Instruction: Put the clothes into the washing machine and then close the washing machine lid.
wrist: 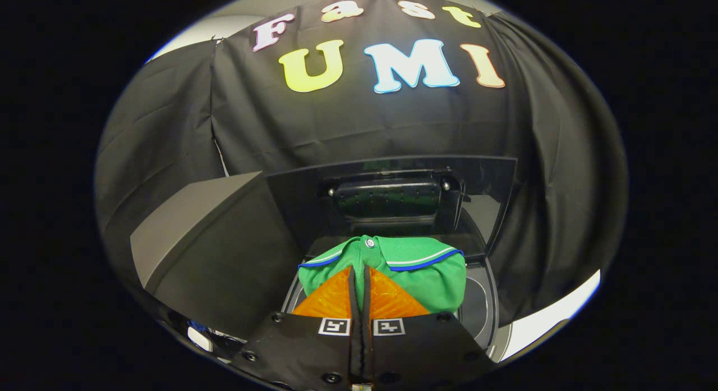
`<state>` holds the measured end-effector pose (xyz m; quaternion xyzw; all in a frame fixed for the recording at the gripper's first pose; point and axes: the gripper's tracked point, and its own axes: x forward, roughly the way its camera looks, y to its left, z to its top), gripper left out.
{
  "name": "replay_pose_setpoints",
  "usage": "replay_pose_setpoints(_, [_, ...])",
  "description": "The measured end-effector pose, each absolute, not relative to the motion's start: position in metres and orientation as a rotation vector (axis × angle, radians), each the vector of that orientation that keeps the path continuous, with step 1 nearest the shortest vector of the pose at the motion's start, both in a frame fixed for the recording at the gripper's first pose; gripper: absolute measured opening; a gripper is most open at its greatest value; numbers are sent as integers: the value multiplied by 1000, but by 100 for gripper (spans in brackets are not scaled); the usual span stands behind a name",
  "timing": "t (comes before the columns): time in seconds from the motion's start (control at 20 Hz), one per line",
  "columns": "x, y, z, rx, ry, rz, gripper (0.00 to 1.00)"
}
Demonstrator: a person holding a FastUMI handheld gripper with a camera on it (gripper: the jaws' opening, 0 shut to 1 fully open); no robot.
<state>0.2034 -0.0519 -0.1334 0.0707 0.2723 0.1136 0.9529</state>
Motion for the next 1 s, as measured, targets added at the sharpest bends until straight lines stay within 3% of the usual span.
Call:
replay_pose_setpoints(0.6, [191,-48,-197,122,683,186,1])
replay_pose_setpoints(1.0, [195,-54,-178,129,669,151,87])
